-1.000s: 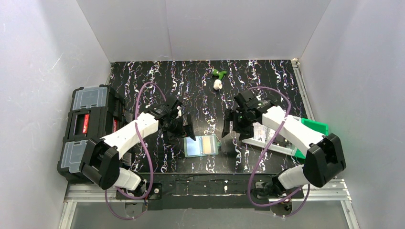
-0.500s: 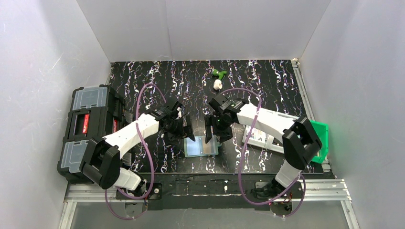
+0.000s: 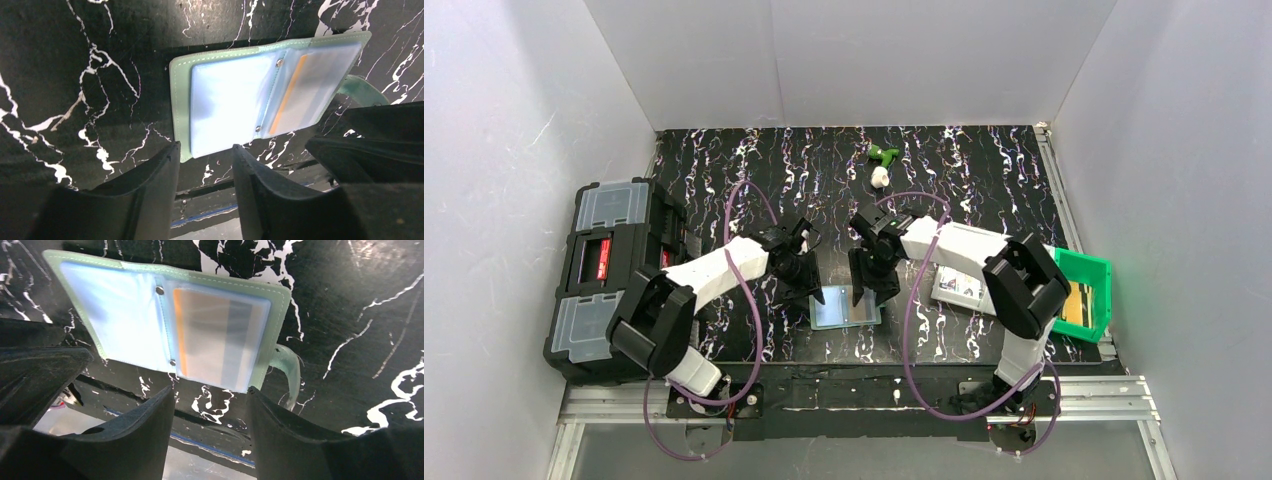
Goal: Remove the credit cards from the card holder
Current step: Remove the credit card from the card holder.
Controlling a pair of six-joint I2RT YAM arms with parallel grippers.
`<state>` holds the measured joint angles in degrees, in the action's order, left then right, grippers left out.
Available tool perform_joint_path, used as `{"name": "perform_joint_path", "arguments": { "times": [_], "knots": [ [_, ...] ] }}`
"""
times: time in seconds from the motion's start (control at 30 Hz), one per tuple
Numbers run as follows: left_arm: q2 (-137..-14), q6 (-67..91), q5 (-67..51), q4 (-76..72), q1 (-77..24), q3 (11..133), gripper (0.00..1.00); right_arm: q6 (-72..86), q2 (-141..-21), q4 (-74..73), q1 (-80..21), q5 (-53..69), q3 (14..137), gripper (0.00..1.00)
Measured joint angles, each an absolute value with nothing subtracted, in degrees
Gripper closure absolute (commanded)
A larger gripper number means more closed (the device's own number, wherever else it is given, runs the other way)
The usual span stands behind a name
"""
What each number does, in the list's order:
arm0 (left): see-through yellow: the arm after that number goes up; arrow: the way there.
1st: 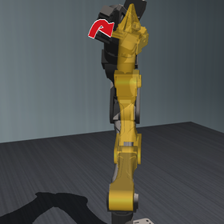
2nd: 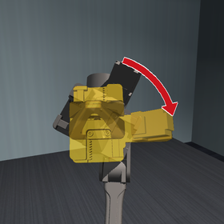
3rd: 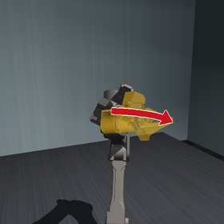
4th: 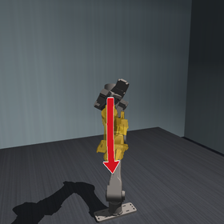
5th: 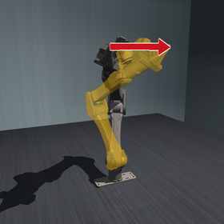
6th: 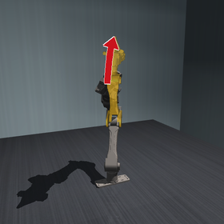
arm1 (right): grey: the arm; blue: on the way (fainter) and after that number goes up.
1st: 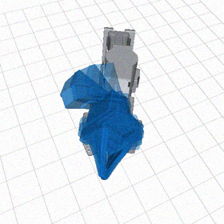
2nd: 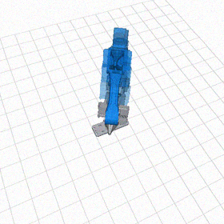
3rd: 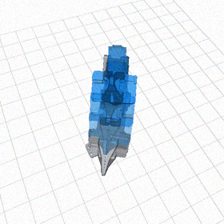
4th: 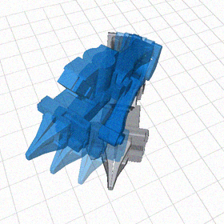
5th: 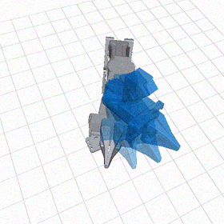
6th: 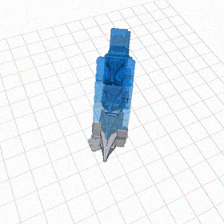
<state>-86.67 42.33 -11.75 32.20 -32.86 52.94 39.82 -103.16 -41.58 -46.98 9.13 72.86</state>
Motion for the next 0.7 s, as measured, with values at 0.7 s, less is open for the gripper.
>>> {"name": "perform_joint_path", "arguments": {
  "times": [0.7],
  "knots": [
    [-94.0,43.1,-12.6,28.4,-32.7,52.7,0.87,42.9,-105.3,-31.9,-43.1,18.8,66.4,0.26]
  ]
}}
